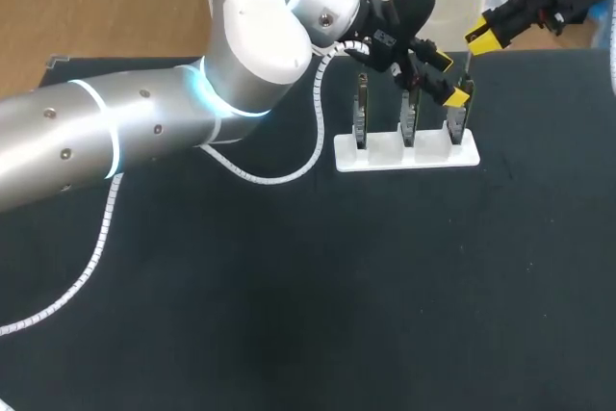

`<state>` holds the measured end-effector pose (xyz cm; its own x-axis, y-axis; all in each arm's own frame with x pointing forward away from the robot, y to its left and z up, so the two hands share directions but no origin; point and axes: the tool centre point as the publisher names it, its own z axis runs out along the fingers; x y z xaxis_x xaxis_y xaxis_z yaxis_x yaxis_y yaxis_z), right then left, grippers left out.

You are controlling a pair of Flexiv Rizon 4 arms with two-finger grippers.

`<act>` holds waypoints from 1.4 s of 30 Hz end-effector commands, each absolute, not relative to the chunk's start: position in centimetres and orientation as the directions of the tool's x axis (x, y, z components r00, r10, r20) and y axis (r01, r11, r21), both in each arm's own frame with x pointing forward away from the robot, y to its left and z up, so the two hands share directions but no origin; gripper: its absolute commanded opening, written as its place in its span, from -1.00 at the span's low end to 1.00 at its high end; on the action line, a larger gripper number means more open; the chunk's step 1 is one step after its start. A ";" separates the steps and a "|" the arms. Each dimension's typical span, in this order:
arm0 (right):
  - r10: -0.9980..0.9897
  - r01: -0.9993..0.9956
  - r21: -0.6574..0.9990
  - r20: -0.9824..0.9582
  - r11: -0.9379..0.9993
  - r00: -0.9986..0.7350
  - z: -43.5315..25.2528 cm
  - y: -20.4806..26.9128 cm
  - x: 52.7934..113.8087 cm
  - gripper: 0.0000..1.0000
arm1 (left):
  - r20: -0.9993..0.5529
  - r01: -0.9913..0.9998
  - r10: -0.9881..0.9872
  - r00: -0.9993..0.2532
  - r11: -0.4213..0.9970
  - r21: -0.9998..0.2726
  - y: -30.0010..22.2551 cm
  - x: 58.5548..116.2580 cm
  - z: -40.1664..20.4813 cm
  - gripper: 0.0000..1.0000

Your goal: Pick up the optical module with the left hand, and insert it into the network port with the right hand.

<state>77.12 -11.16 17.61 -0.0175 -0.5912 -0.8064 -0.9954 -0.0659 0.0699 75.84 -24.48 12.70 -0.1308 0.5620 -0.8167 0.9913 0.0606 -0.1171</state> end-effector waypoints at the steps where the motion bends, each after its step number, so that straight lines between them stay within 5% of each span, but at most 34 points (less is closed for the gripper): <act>1: -0.589 -0.995 0.072 -0.808 -0.065 -0.020 17.6 -11.2 77.3 -1.00 | -0.815 0.991 0.564 -0.132 0.063 -0.117 -24.4 75.7 12.8 1.00; 42: -0.589 -0.997 0.056 -0.808 -0.054 -0.013 17.2 -11.3 76.7 -1.00 | -0.815 0.991 0.564 -0.132 0.063 -0.117 -24.4 75.7 12.8 1.00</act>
<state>77.11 -11.45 17.24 -0.0151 -0.5890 -0.8080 -0.9961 -0.0614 0.0634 75.84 -24.48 12.70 -0.1308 0.5620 -0.8167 0.9913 0.0606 -0.1171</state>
